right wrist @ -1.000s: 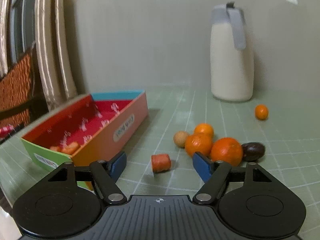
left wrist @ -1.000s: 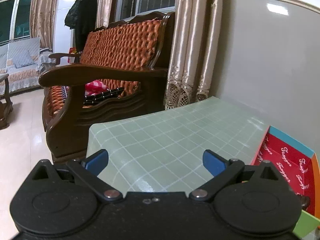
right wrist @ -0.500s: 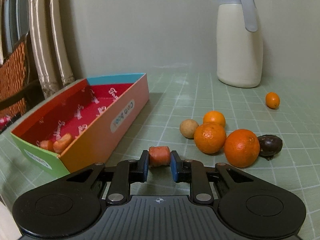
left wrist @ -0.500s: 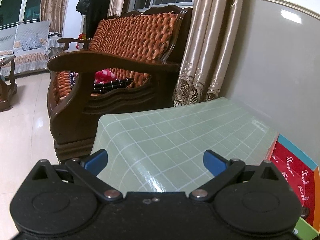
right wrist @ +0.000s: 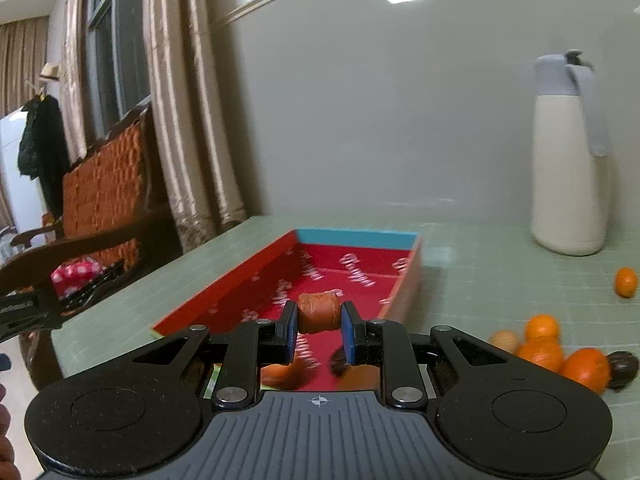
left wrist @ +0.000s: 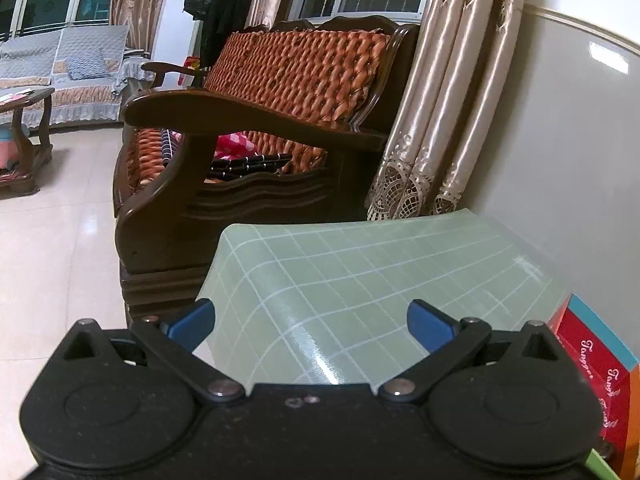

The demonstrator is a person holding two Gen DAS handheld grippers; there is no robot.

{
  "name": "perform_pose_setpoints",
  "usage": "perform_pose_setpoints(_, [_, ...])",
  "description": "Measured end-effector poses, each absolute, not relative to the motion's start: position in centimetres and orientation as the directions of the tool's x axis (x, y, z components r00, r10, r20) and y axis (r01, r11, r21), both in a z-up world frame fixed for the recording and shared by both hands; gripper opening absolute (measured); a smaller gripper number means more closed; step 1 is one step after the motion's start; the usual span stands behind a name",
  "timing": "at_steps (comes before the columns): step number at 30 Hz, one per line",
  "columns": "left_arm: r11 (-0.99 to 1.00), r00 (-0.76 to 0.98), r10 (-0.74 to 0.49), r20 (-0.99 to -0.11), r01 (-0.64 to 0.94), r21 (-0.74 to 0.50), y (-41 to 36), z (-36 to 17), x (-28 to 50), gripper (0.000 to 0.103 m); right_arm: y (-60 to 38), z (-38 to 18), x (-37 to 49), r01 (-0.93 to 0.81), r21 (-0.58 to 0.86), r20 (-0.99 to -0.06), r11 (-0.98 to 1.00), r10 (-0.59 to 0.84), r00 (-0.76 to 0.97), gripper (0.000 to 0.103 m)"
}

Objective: Organize fruits
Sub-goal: 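Carry the carrot piece over the box and open the right gripper, then grasp the large tangerine with the left gripper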

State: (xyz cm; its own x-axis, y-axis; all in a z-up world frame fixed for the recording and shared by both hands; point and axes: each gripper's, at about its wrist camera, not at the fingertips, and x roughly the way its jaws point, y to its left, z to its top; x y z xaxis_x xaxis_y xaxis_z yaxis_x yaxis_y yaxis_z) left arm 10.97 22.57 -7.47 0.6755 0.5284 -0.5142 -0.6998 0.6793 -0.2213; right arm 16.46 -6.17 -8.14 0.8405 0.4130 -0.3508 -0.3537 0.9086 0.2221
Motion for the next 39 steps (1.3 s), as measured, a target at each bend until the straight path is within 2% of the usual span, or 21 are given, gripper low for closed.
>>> perform_pose_setpoints(9, [0.672, 0.675, 0.526, -0.518, -0.703, -0.234, 23.0, -7.5, 10.9, 0.097, -4.0, -8.9, 16.8, -0.374, 0.216, -0.397, 0.902, 0.431, 0.810, 0.023])
perform_pose_setpoints(10, [0.673, 0.675, 0.527, -0.516, -0.702, -0.232, 23.0, -7.5, 10.9, 0.097, -3.9, -8.9, 16.7, -0.370, 0.215, -0.400, 0.904, 0.427, 0.811, 0.026])
perform_pose_setpoints(11, [0.674, 0.676, 0.528, -0.514, -0.702, -0.231, 22.9, -7.5, 10.9, 0.097, -4.0, -8.9, 16.7, -0.364, 0.217, -0.398, 0.906, 0.422, 0.815, 0.031])
perform_pose_setpoints(13, [0.677, 0.679, 0.528, -0.510, -0.699, -0.229, 22.8, -7.4, 10.9, 0.097, -4.4, -8.7, 16.2, -0.352, 0.226, -0.379, 0.908, 0.415, 0.827, 0.064])
perform_pose_setpoints(14, [0.679, 0.680, 0.527, -0.510, -0.698, -0.227, 22.7, -7.4, 11.0, 0.097, -4.6, -8.5, 15.7, -0.345, 0.224, -0.363, 0.912, 0.406, 0.839, 0.068])
perform_pose_setpoints(20, [0.715, 0.704, 0.516, -0.489, -0.668, -0.207, 21.2, -7.2, 11.3, 0.097, -6.6, -7.7, 13.9, -0.306, 0.173, -0.306, 0.936, 0.346, 0.887, 0.074])
perform_pose_setpoints(22, [0.740, 0.723, 0.507, -0.469, -0.644, -0.193, 20.2, -7.0, 11.6, 0.097, -7.7, -7.5, 13.3, -0.264, 0.162, -0.282, 0.951, 0.301, 0.911, 0.092])
perform_pose_setpoints(24, [0.768, 0.743, 0.500, -0.445, -0.618, -0.168, 18.8, -6.8, 11.8, 0.097, -8.9, -7.3, 12.7, -0.219, 0.134, -0.247, 0.967, 0.246, 0.937, 0.097])
perform_pose_setpoints(28, [0.844, 0.812, 0.435, -0.389, -0.518, -0.139, 15.5, -6.2, 12.1, 0.097, -11.3, -7.2, 11.8, -0.113, 0.067, -0.204, 0.991, 0.125, 0.971, 0.103])
perform_pose_setpoints(39, [0.994, 0.963, 0.097, -0.251, -0.108, -0.028, 3.7, -6.2, 12.2, 0.097, -19.5, -9.7, 10.9, 0.314, 0.041, -0.154, 0.948, -0.305, 0.940, 0.103])
